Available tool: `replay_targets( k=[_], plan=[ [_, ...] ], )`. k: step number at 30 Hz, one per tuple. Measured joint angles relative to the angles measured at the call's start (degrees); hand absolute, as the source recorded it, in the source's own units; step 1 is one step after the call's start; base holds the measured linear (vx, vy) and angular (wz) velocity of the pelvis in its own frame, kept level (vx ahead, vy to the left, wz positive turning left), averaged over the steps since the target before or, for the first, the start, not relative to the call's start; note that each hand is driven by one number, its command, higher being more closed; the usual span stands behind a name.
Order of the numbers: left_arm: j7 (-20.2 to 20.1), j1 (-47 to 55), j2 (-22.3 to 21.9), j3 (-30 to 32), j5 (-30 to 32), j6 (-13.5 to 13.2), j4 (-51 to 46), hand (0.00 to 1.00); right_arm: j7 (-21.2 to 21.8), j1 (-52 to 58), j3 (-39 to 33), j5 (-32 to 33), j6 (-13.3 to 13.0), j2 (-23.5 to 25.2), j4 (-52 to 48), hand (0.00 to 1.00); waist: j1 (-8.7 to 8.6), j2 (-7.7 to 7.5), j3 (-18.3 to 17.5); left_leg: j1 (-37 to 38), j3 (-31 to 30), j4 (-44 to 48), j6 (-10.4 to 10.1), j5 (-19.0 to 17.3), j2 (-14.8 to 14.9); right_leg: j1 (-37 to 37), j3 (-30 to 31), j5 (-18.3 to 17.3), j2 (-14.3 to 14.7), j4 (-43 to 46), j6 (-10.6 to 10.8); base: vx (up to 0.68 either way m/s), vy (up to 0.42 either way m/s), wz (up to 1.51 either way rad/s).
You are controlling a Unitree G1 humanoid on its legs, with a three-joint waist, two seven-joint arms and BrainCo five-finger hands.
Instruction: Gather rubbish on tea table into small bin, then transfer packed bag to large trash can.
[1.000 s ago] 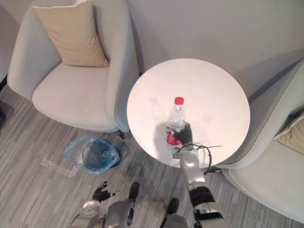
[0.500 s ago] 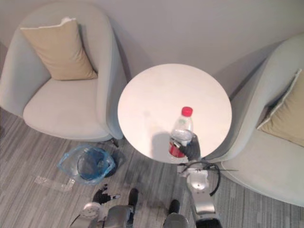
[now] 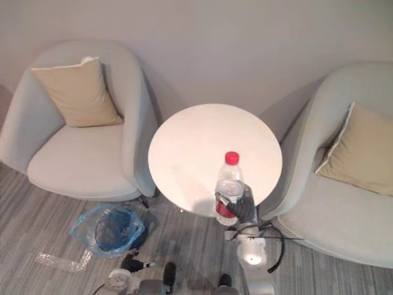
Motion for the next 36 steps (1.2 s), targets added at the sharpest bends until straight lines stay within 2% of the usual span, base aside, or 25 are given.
replay_targets(
  k=[4, 5, 6, 7, 8, 9, 10, 11, 14, 16, 19, 21, 22, 23, 24, 25, 26, 27, 28, 30, 31, 32, 33, 35, 36],
  plan=[
    [-0.06, 0.07, -0.78, -0.11, 0.03, -0.17, -2.6, 0.0, -0.4, -3.9, 0.64, 0.03, -0.01, -1.19, 0.61, 1.0, 1.13, 1.12, 0.38, -8.95, 1.23, 6.76, -0.09, 3.65, -1.04, -4.74, -4.07, -2.22, 0.23, 5.39, -2.33, -0.12, -0.02, 0.73],
    [-0.05, -0.05, -0.78, -1.01, 0.15, -0.1, -2.83, 0.0, -0.53, -4.49, 0.65, 0.07, -0.02, -1.0, 1.11, 1.0, -0.05, 0.66, 0.29, -9.01, 1.24, 3.64, 0.1, 7.15, -1.84, -4.44, -4.57, -3.03, 0.09, 4.01, -3.87, -0.15, -0.036, 1.48],
    [-0.14, 0.0, -1.26, -1.02, 0.57, -0.09, -2.45, 0.0, -0.59, -4.76, 0.36, 0.07, 0.0, -1.24, 1.26, 1.0, -1.16, 0.67, 0.31, -8.33, 6.8, 3.58, 2.67, 5.64, -1.29, -3.63, -9.17, -2.2, -1.09, 3.24, -3.48, -0.17, -0.026, 1.79],
    [-0.14, -0.37, -1.68, -1.19, 1.33, 0.02, -1.8, 0.0, -0.75, -5.17, -0.03, 0.06, 0.04, -1.26, 2.34, 1.0, -1.37, 0.78, 0.15, -7.7, 16.38, 10.18, 5.64, 0.12, 0.21, -3.32, -11.75, -2.51, -1.96, 4.75, -3.51, -0.05, -0.02, 1.56],
    [-0.2, -0.14, -2.24, -1.34, 2.37, 0.19, -1.28, 0.0, -0.89, -5.34, 0.0, -0.01, 0.16, -1.28, 2.63, 1.0, -1.66, 1.5, -0.05, -4.36, 22.53, 9.13, 3.45, -1.92, 1.36, -2.48, -13.58, -2.44, -1.99, 4.94, -3.25, 0.0, -0.008, 1.22],
    [-0.19, 0.19, -2.84, -1.85, 2.84, 0.27, -0.62, 0.0, -0.93, -5.44, -0.06, 0.0, 0.16, -1.32, 2.69, 1.0, -2.08, 2.5, -0.44, -1.87, 23.56, 5.45, 2.59, -1.93, 1.86, -2.51, -14.92, -2.35, -1.64, 5.03, -3.12, 0.0, 0.022, 1.02],
    [-0.22, 0.27, -3.34, -2.11, 3.69, 0.41, -0.41, 0.0, -0.96, -5.57, -0.64, 0.0, 0.16, -0.95, 3.31, 1.0, -2.48, 3.57, -0.39, -0.27, 23.07, 0.39, 2.28, -1.09, 2.0, -2.42, -16.93, -2.2, -0.86, 5.27, -3.01, -0.12, 0.09, 0.79],
    [-0.37, 0.08, -2.93, -2.15, 4.39, 0.36, -0.48, 0.0, -0.94, -6.0, -0.94, 0.01, 0.44, 0.19, 5.51, 1.0, -1.87, 3.25, -0.25, 1.18, 21.94, -2.51, 1.15, 1.09, 1.54, -2.04, -17.41, -1.65, -1.16, 5.51, -2.87, -0.15, 0.088, 0.56],
    [-0.33, 0.19, -1.89, -2.29, 5.67, 0.08, -0.79, 0.0, -0.86, -5.97, 0.14, -0.07, 1.67, 1.97, 10.16, 1.0, -1.38, 1.24, -0.06, 3.29, 21.63, -4.31, 1.97, 1.79, 0.48, -0.53, -17.6, -1.38, -1.85, 5.51, -2.15, -0.1, 0.095, 0.1],
    [-0.34, 0.32, -1.68, -2.26, 5.74, 0.09, -0.33, 0.0, -0.82, -5.89, 1.35, -0.18, 1.93, 2.23, 11.05, 1.0, -1.83, 1.17, -0.07, 3.42, 21.43, -5.43, 2.4, 1.81, -0.44, -1.23, -18.11, -1.91, -3.09, 6.86, -1.13, -0.07, 0.139, 0.08],
    [-0.26, 0.33, -1.41, -2.25, 5.74, 0.02, -0.28, 0.0, -0.85, -5.18, 1.15, -0.53, 2.57, 2.23, 12.42, 1.0, -1.87, 0.54, 0.3, 3.39, 20.35, -5.63, 3.64, 0.94, -2.56, -1.85, -19.71, -5.42, -7.17, 12.9, 0.42, -0.05, 0.148, 0.42],
    [-0.16, 0.3, -0.78, -2.17, 5.68, 0.0, -0.4, 0.0, -0.71, -4.63, 1.14, -0.66, 2.68, 1.96, 12.39, 1.0, -1.98, -0.1, 0.63, 3.85, 18.57, -5.32, 4.37, 0.44, -4.09, -2.08, -18.25, -9.39, -9.0, 17.53, 0.93, 0.0, 0.07, 0.8],
    [-0.06, 0.28, -0.31, -2.13, 5.57, -0.03, -0.69, 0.0, -0.45, -3.94, 0.87, -1.37, 2.72, 1.98, 12.17, 1.0, -2.13, -1.0, 1.04, 2.95, 16.06, -3.12, 5.47, -0.34, -5.07, -3.33, -11.45, -13.8, -7.57, 19.32, -1.0, 0.02, 0.012, 1.0],
    [-0.06, 0.17, -0.1, -2.12, 5.5, -0.08, -0.77, 0.0, -0.29, -3.39, 0.65, -1.71, 2.77, 2.0, 11.57, 1.0, -2.3, -1.34, 1.15, 2.05, 14.74, -0.92, 6.11, -0.77, -5.68, -3.77, -7.6, -14.96, -6.03, 19.5, -2.13, 0.07, 0.002, 1.24],
    [-0.12, -0.03, 0.12, -1.61, 5.11, -0.12, -0.91, 0.0, -0.16, -2.86, 0.52, -1.77, 2.7, 1.62, 11.23, 1.0, -2.61, -2.1, 1.39, 1.96, 13.58, 1.82, 7.63, -2.04, -6.51, -3.8, -4.01, -15.46, -5.07, 20.38, -2.23, 0.16, -0.017, 0.99],
    [-0.03, -0.16, 0.7, -1.04, 5.0, -0.11, -1.05, 0.0, 0.08, -2.86, 0.49, -1.78, 2.82, 1.49, 11.47, 1.0, -2.58, -3.49, 1.74, 2.87, 11.33, 2.02, 8.33, -3.13, -8.25, -3.98, -2.2, -15.33, -6.0, 23.89, -2.6, 0.21, -0.023, 0.81],
    [0.12, -0.29, 0.67, -0.88, 4.59, 0.04, -0.98, 0.0, 0.22, -3.09, 0.21, -1.77, 2.85, 1.29, 11.56, 1.0, -2.46, -3.32, 1.94, 3.61, 8.84, 2.29, 9.24, -3.1, -8.67, -6.21, -1.11, -15.27, -6.58, 29.46, -3.68, 0.19, -0.028, 0.55],
    [0.1, -0.43, 0.3, -0.94, 4.5, 0.25, -0.78, 0.0, 0.24, -3.09, -0.24, -1.75, 2.95, 1.33, 11.63, 1.0, -2.71, -2.26, 2.03, 3.27, 7.54, 3.56, 9.53, -3.67, -7.54, -8.25, 0.63, -16.25, -5.01, 31.78, -4.83, 0.18, -0.022, 0.55],
    [0.13, -0.89, 0.3, -0.91, 4.38, 0.4, -0.54, 0.0, 0.25, -3.18, -0.53, -1.65, 2.93, 1.26, 11.89, 1.0, -2.83, -0.73, 2.88, 3.39, 5.66, 5.36, 9.18, -5.14, -5.24, -10.51, 2.78, -16.9, -0.97, 30.88, -4.9, 0.2, -0.027, 0.59],
    [0.11, -1.1, 0.65, -0.99, 4.37, 0.43, -0.17, 0.0, 0.32, -2.43, -0.38, -1.6, 2.99, 1.4, 12.14, 1.0, -2.79, -0.53, 3.11, 4.54, 2.67, 5.77, 8.34, -6.42, -3.08, -14.23, 5.55, -15.63, 3.31, 28.13, -3.47, 0.28, -0.079, 0.7],
    [0.06, -1.08, 0.89, -1.01, 4.17, 0.46, 0.11, 0.0, 0.32, -1.7, -0.58, -1.59, 3.01, 1.42, 12.11, 1.0, -3.09, -1.0, 3.29, 5.74, 0.77, 5.76, 7.8, -7.14, -2.94, -15.78, 7.55, -13.36, 4.62, 24.88, -2.7, 0.36, -0.162, 1.12],
    [0.09, -1.01, 0.9, -1.0, 3.67, 0.51, 0.66, 0.0, 0.32, -0.76, -1.03, -1.54, 3.1, 1.42, 12.03, 1.0, -3.45, -2.52, 2.82, 7.17, -1.71, 6.4, 6.59, -7.85, -3.6, -16.06, 11.37, -9.41, 5.14, 20.27, -2.33, 0.34, -0.172, 1.16],
    [0.09, -0.93, 0.86, -0.97, 3.38, 0.5, 0.91, 0.0, 0.32, -0.23, -1.19, -1.53, 3.12, 1.42, 11.81, 1.0, -3.69, -3.05, 2.62, 7.58, -3.05, 6.85, 6.2, -8.6, -4.07, -16.01, 12.78, -7.56, 5.0, 18.75, -2.57, 0.35, -0.235, 1.3],
    [0.1, -0.24, 1.55, -0.95, 3.39, 0.55, 1.22, 0.0, 0.4, 1.42, -1.27, -1.5, 3.12, 1.69, 11.13, 1.0, -4.56, -5.43, 0.7, 7.22, -7.3, 10.66, 5.19, -13.07, -6.08, -15.26, 14.1, -1.31, 2.71, 15.65, -3.16, 0.33, -0.273, 1.19],
    [0.15, -0.41, 1.25, -0.65, 3.32, 0.61, 1.51, 0.0, 0.44, 1.31, -1.37, -1.5, 3.21, 1.49, 11.09, 1.0, -4.67, -4.57, 0.69, 6.84, -8.25, 13.26, 4.65, -15.33, -5.18, -14.5, 12.22, -1.18, 3.22, 16.69, -4.67, 0.37, -0.289, 0.91]
  ],
)
